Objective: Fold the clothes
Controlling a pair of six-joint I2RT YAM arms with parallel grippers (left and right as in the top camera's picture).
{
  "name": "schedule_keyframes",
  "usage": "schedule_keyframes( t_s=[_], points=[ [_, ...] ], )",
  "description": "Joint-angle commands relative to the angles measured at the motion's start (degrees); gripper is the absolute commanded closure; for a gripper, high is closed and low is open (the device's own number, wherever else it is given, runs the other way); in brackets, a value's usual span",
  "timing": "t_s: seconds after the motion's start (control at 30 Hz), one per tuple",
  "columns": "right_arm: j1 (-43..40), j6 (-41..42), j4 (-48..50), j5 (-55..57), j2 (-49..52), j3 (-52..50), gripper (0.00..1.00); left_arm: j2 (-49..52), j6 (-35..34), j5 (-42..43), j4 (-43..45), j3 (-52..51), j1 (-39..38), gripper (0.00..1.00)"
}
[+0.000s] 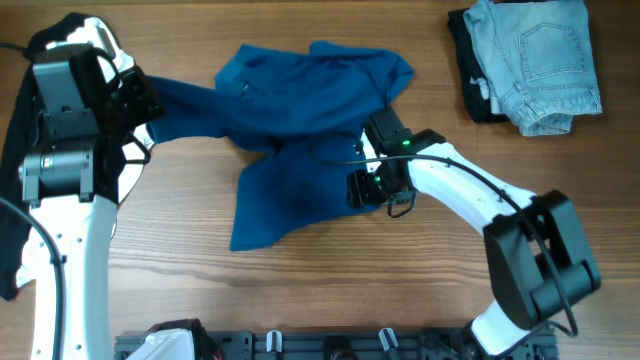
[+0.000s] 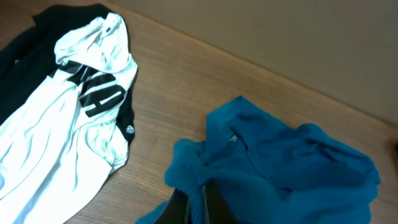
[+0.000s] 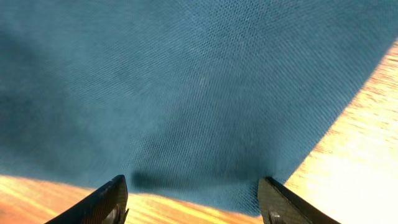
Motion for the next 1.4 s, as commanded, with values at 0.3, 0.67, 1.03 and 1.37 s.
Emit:
schedule_keyframes(
  t_s=[0.3,0.67,1.03,1.37],
  points=[
    [-7.56,7.98,2.78,12.46,4.59,-1.44,0.96,1.31,-0.98,-5.07,-1.44,0.26,0.28,0.96],
    [-27.69,-12.26,2.12,7.28,4.61,20.65,0.87,1.44,-4.48,2.80,-12.57,0.13,-0.55,0.96],
    [-27.08,-3.21,-27.41,3.85,-1.38,33.09,0.00,3.63,-4.63,1.64,-11.43,0.09,-4.74,0.96],
    [-27.10,10.51,-27.71,8.98,-11.82,9.66,0.02,10.99,-4.61,-0.31,-11.45,0.04,-4.72,0.96]
  ],
)
